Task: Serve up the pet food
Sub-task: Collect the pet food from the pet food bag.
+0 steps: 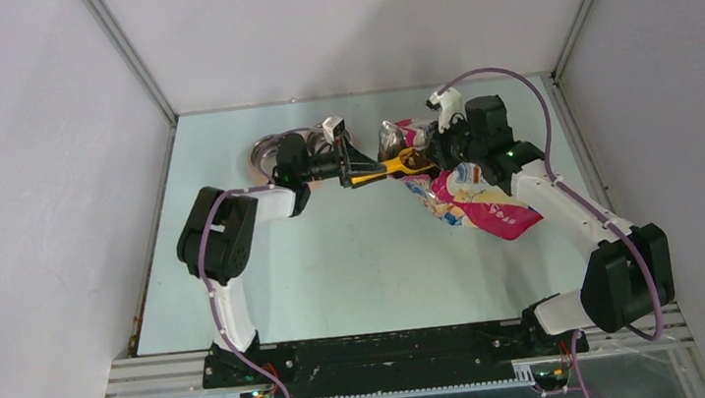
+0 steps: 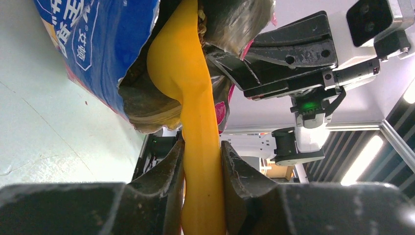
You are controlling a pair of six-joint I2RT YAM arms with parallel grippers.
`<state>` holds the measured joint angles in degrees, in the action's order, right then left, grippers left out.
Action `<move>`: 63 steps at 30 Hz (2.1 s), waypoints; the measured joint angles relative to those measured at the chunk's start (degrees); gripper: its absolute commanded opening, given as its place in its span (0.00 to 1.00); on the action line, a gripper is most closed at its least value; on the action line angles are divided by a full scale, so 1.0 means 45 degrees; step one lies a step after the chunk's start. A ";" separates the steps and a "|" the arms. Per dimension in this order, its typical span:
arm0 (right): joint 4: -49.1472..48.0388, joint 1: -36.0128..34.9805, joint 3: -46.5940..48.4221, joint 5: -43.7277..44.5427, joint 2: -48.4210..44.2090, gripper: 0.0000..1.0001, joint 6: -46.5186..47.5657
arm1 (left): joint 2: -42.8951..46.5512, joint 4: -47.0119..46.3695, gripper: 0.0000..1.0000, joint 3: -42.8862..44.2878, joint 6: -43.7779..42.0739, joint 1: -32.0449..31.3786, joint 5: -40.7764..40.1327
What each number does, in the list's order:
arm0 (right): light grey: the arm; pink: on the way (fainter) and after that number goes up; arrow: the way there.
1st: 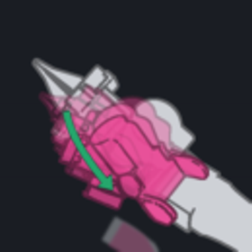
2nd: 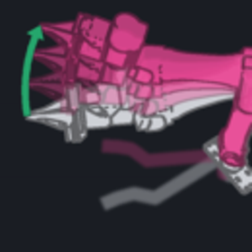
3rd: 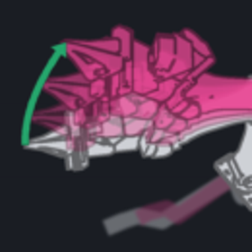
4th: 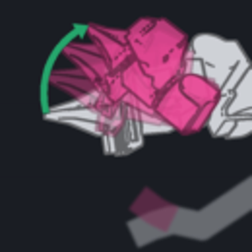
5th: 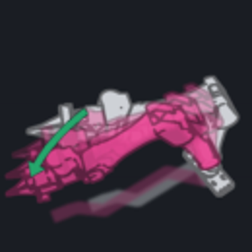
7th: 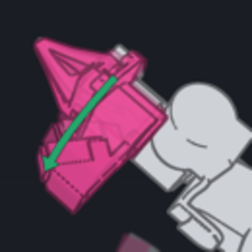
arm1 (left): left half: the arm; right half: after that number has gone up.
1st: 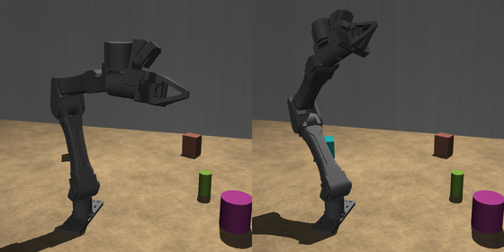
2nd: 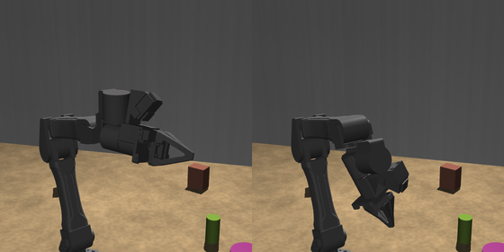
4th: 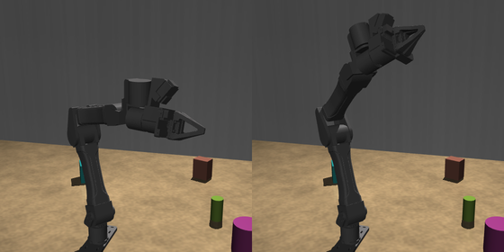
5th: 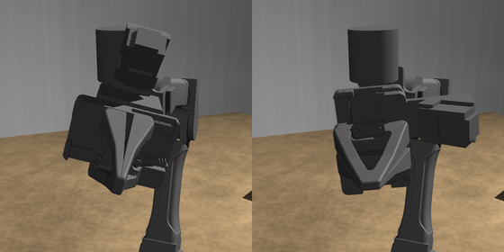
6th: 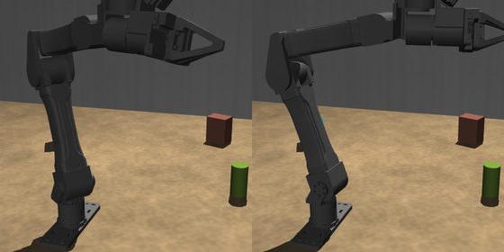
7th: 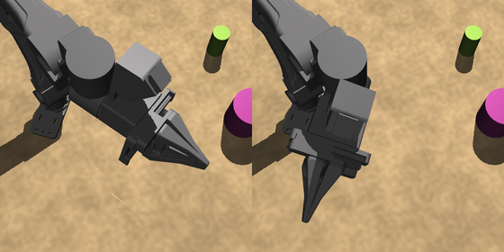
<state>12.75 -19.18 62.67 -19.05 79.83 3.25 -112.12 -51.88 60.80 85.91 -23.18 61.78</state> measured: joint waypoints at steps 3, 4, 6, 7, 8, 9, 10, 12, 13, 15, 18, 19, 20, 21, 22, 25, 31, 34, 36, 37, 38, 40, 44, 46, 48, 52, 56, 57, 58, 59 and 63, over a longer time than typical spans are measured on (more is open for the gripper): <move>0.0019 -0.0112 0.0000 0.0015 0.0005 0.00 0.0000 | 0.0000 0.0194 0.00 0.0000 -0.0204 -0.0073 -0.0049; 0.0034 -0.0155 0.0000 0.0015 0.0019 0.00 0.0005 | 0.0000 0.0233 0.00 0.0000 -0.0214 -0.0092 -0.0078; 0.0058 -0.0248 0.0000 0.0015 0.0073 0.00 0.0015 | 0.0000 0.0306 0.00 0.0000 -0.0228 -0.0117 -0.0126; 0.0073 -0.0287 0.0000 0.0015 0.0097 0.00 0.0019 | 0.0000 0.0335 0.00 0.0000 -0.0228 -0.0121 -0.0136; 0.0083 -0.0340 0.0000 0.0015 0.0131 0.00 0.0039 | 0.0000 0.0389 0.00 0.0000 -0.0233 -0.0126 -0.0146; 0.0087 -0.0398 0.0000 0.0015 0.0170 0.00 0.0044 | 0.0000 0.0427 0.00 0.0000 -0.0238 -0.0131 -0.0165; 0.0092 -0.0447 0.0000 0.0015 0.0194 0.00 0.0049 | 0.0000 0.0452 0.00 0.0005 -0.0243 -0.0136 -0.0175; 0.0097 -0.0549 0.0000 0.0073 0.0257 0.00 0.0053 | 0.0000 0.0495 0.00 0.0010 -0.0291 -0.0155 -0.0204; 0.0097 -0.0612 0.0000 0.0112 0.0296 0.00 0.0053 | 0.0000 0.0510 0.00 0.0015 -0.0296 -0.0175 -0.0233; 0.0097 -0.0695 0.0000 0.0194 0.0355 0.00 0.0058 | -0.0005 0.0505 0.00 0.0015 -0.0282 -0.0204 -0.0267; 0.0097 -0.0758 0.0000 0.0287 0.0379 0.00 0.0063 | -0.0029 0.0491 0.00 0.0015 -0.0223 -0.0243 -0.0296; 0.0097 -0.0753 0.0000 0.0291 0.0364 0.00 0.0063 | -0.0029 0.0471 0.00 0.0015 -0.0194 -0.0243 -0.0306; 0.0097 -0.0729 0.0000 0.0282 0.0350 0.00 0.0058 | -0.0029 0.0447 0.00 0.0015 -0.0189 -0.0243 -0.0306; 0.0102 -0.0651 0.0000 0.0248 0.0301 0.00 0.0053 | -0.0029 0.0413 0.00 0.0015 -0.0189 -0.0243 -0.0301; 0.0112 -0.0554 0.0000 0.0155 0.0228 0.00 0.0044 | -0.0029 0.0393 0.00 0.0015 -0.0189 -0.0243 -0.0296; 0.0185 0.0005 -0.0010 -0.0461 -0.0141 0.00 -0.0058 | -0.0024 0.0418 0.00 0.0015 -0.0291 -0.0214 -0.0214; 0.0185 0.1608 -0.0015 -0.1787 -0.0996 0.00 -0.0403 | 0.0291 0.0636 0.00 0.0015 -0.0850 0.0029 0.0228; 0.0180 0.1817 -0.0015 -0.1957 -0.1059 0.00 -0.0505 | 0.0471 0.0627 0.00 0.0015 -0.0884 0.0097 0.0325; 0.0185 0.1807 -0.0015 -0.1933 -0.1035 0.00 -0.0588 | 0.0525 0.0597 0.00 0.0015 -0.0869 0.0107 0.0345; 0.0185 0.1763 -0.0015 -0.1904 -0.1030 0.00 -0.0602 | 0.0534 0.0593 0.00 0.0015 -0.0865 0.0102 0.0369; 0.0185 0.1753 -0.0015 -0.1846 -0.1015 0.00 -0.0622 | 0.0539 0.0588 0.00 0.0015 -0.0865 0.0097 0.0403; 0.0165 0.1753 -0.0015 -0.1690 -0.0937 0.00 -0.0646 | 0.0539 0.0583 0.00 0.0015 -0.0855 0.0083 0.0447; 0.0087 0.1554 -0.0015 -0.1443 -0.0767 0.00 -0.0651 | 0.0539 0.0534 0.00 0.0015 -0.0767 0.0058 0.0457; 0.0087 0.1341 -0.0015 -0.1258 -0.0695 0.00 -0.0641 | 0.0534 0.0393 0.00 0.0015 -0.0675 0.0019 0.0461; 0.0087 0.1098 -0.0015 -0.1064 -0.0607 0.00 -0.0622 | 0.0534 0.0228 0.00 0.0015 -0.0486 -0.0015 0.0457; 0.0087 0.0544 -0.0015 -0.0559 -0.0355 0.00 -0.0525 | 0.0476 -0.0044 0.00 0.0015 -0.0092 -0.0063 0.0442; 0.0087 0.0141 -0.0015 -0.0087 -0.0107 0.00 -0.0330 | 0.0287 0.0015 0.00 0.0015 -0.0083 -0.0136 0.0393; 0.0092 0.0053 -0.0015 -0.0010 -0.0068 0.00 -0.0287 | 0.0282 0.0155 0.00 0.0015 -0.0131 -0.0175 0.0359; 0.0092 -0.0010 -0.0015 0.0019 -0.0044 0.00 -0.0267 | 0.0282 0.0398 0.00 0.0015 -0.0301 -0.0214 0.0316; 0.0097 -0.0083 -0.0015 0.0063 -0.0024 0.00 -0.0248 | 0.0282 0.0622 0.00 0.0019 -0.0544 -0.0253 0.0287; 0.0107 -0.0364 -0.0015 0.0189 0.0000 0.00 -0.0165 | 0.0282 0.1627 0.00 0.0117 -0.1350 -0.0442 0.0170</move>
<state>13.23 -20.82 62.61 -18.20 79.83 2.50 -110.85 -44.56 61.32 79.83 -25.17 62.54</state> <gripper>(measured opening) 0.008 0.301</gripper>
